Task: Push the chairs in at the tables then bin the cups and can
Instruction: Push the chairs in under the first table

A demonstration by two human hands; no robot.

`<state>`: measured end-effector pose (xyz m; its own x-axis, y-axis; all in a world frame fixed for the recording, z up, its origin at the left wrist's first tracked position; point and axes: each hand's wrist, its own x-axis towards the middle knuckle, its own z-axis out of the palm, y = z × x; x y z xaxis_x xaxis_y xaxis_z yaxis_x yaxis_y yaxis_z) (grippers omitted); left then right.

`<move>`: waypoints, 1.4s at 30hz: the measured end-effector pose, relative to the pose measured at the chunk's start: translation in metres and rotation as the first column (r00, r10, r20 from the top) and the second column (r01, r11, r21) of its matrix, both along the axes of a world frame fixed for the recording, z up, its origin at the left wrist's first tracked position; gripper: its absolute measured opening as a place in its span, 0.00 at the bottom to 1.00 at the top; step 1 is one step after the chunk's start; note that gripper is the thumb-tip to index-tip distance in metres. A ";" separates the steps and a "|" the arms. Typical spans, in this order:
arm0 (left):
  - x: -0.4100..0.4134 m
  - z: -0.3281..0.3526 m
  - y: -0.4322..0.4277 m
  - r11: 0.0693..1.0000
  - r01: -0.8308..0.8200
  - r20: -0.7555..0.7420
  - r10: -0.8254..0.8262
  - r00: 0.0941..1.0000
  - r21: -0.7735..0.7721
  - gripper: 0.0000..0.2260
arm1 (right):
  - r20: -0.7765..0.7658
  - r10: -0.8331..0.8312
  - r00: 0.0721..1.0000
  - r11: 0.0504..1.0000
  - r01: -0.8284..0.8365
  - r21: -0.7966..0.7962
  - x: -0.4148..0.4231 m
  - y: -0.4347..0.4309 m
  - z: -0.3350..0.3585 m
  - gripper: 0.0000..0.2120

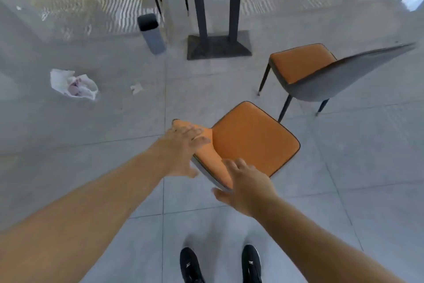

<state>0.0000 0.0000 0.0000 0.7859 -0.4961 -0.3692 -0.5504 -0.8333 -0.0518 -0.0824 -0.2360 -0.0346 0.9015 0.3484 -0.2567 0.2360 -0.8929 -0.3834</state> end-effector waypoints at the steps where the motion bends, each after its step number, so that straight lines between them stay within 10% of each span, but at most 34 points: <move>1: 0.007 -0.008 0.005 0.998 0.041 -0.017 -0.041 0.999 0.052 0.43 | -0.024 0.002 1.000 1.000 -0.003 -0.019 -0.001 0.007 -0.005 0.38; 17: 0.022 -0.047 0.026 0.965 -0.206 -0.096 0.192 0.977 -0.163 0.13 | -0.071 0.084 0.994 0.977 -0.096 -0.189 0.049 -0.013 -0.039 0.27; 23: 0.019 -0.048 -0.003 0.873 -0.335 -0.110 0.317 0.942 -0.355 0.16 | 0.015 -0.125 0.992 0.980 0.126 -0.156 0.104 -0.055 -0.028 0.17; 42: 0.154 -0.048 0.051 0.815 -0.466 -0.096 0.463 0.881 -0.345 0.18 | 0.089 0.188 0.978 0.982 -0.185 -0.039 0.271 0.002 -0.019 0.11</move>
